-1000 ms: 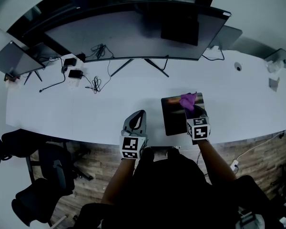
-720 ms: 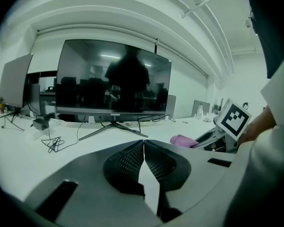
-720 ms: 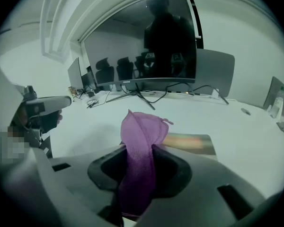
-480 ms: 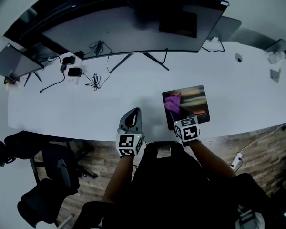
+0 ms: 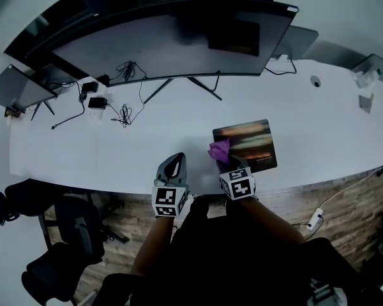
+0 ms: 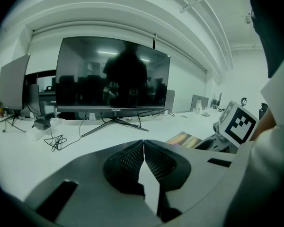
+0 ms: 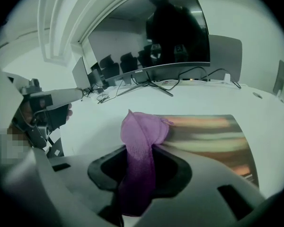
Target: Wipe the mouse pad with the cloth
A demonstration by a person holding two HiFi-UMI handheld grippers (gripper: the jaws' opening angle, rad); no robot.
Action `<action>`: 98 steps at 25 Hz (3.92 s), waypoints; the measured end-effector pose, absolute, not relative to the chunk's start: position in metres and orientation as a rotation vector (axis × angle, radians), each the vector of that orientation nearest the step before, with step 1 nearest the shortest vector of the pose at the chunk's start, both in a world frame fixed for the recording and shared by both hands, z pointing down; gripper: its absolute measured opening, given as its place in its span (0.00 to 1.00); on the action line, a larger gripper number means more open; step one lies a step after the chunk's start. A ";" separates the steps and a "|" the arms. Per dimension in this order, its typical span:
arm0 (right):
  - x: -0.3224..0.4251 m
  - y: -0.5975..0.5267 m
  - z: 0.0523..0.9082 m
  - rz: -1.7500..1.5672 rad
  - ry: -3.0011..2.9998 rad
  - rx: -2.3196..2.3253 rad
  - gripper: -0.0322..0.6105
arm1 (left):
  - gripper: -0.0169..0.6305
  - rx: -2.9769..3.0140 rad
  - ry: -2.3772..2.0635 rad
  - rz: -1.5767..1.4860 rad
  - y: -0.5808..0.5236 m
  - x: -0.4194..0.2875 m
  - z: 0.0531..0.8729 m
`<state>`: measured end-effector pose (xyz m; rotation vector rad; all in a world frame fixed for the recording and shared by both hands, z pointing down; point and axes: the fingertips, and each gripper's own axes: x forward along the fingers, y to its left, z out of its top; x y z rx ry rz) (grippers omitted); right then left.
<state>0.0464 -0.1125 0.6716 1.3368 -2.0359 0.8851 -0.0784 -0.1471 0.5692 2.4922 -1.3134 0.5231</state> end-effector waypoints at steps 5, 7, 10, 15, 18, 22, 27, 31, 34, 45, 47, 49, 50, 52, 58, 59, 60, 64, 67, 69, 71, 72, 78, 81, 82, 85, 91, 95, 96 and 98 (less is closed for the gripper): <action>0.043 -0.112 0.677 0.843 -2.042 1.316 0.26 | 0.06 2.474 -1.282 0.561 -0.133 -0.077 0.579; 0.042 -0.112 0.676 0.826 -2.046 1.306 0.26 | 0.06 2.472 -1.275 0.572 -0.131 -0.075 0.582; 0.042 -0.110 0.672 0.818 -2.048 1.300 0.26 | 0.06 2.460 -1.269 0.595 -0.129 -0.075 0.589; 0.059 -0.110 0.672 0.785 -2.018 1.326 0.26 | 0.06 2.456 -1.270 0.603 -0.127 -0.070 0.591; 0.070 -0.111 0.672 0.748 -1.999 1.337 0.26 | 0.06 2.466 -1.265 0.602 -0.127 -0.064 0.590; 0.083 -0.112 0.671 0.680 -1.968 1.344 0.26 | 0.06 2.474 -1.247 0.603 -0.126 -0.056 0.592; 0.104 -0.111 0.673 0.686 -1.934 1.369 0.26 | 0.06 2.479 -1.226 0.616 -0.124 -0.048 0.598; 0.125 -0.113 0.673 0.675 -1.904 1.411 0.26 | 0.06 2.499 -1.222 0.602 -0.127 -0.038 0.594; 0.147 -0.107 0.675 0.669 -1.858 1.453 0.27 | 0.06 2.503 -1.196 0.587 -0.125 -0.028 0.592; 0.212 -0.101 0.678 0.693 -1.778 1.548 0.27 | 0.06 2.525 -1.144 0.604 -0.121 -0.007 0.596; 0.218 -0.102 0.681 0.687 -1.780 1.555 0.27 | 0.06 2.527 -1.142 0.606 -0.122 -0.007 0.595; 0.226 -0.103 0.682 0.689 -1.777 1.563 0.27 | 0.06 2.522 -1.151 0.596 -0.124 -0.006 0.594; 0.229 -0.102 0.682 0.712 -1.768 1.568 0.27 | 0.06 2.519 -1.157 0.587 -0.125 -0.006 0.593; 0.234 -0.100 0.682 0.760 -1.763 1.578 0.27 | 0.06 2.519 -1.162 0.567 -0.127 -0.004 0.591; 0.237 -0.105 0.679 0.763 -1.800 1.575 0.28 | 0.06 2.529 -1.146 0.553 -0.130 0.002 0.587; 0.236 -0.107 0.677 0.760 -1.808 1.581 0.28 | 0.06 2.531 -1.147 0.544 -0.131 0.002 0.585; 0.234 -0.109 0.674 0.757 -1.820 1.588 0.28 | 0.06 2.534 -1.149 0.535 -0.132 0.001 0.581; 0.230 -0.115 0.659 0.727 -1.884 1.625 0.28 | 0.06 2.546 -1.144 0.510 -0.137 0.003 0.572; 0.223 -0.123 0.636 0.669 -1.966 1.657 0.28 | 0.06 2.567 -1.149 0.494 -0.142 0.003 0.564; 0.217 -0.129 0.617 0.601 -2.026 1.665 0.28 | 0.06 2.581 -1.160 0.483 -0.145 0.002 0.558; 0.217 -0.134 0.595 0.527 -2.076 1.686 0.28 | 0.06 2.596 -1.166 0.467 -0.147 0.004 0.551; 0.218 -0.137 0.584 0.494 -2.097 1.704 0.28 | 0.06 2.607 -1.165 0.455 -0.148 0.006 0.546; 0.217 -0.147 0.531 0.298 -2.201 1.783 0.27 | 0.06 2.673 -1.174 0.390 -0.155 0.009 0.518; 0.218 -0.147 0.509 0.268 -2.227 1.833 0.27 | 0.06 2.688 -1.167 0.389 -0.156 0.011 0.509; 0.218 -0.148 0.501 0.258 -2.226 1.850 0.27 | 0.06 2.689 -1.165 0.388 -0.156 0.011 0.506; 0.217 -0.152 0.475 0.220 -2.261 1.894 0.27 | 0.06 2.688 -1.186 0.312 -0.160 0.010 0.492; 0.216 -0.151 0.437 0.138 -2.286 1.955 0.25 | 0.06 2.698 -1.205 0.221 -0.159 0.011 0.473; 0.215 -0.151 0.430 0.122 -2.260 1.962 0.24 | 0.06 2.720 -1.206 0.203 -0.158 0.011 0.463; 0.214 -0.150 0.430 0.122 -2.260 1.960 0.24 | 0.06 2.726 -1.206 0.201 -0.158 0.010 0.461; 0.210 -0.150 0.430 0.125 -2.268 1.958 0.24 | 0.06 2.735 -1.210 0.199 -0.158 0.008 0.458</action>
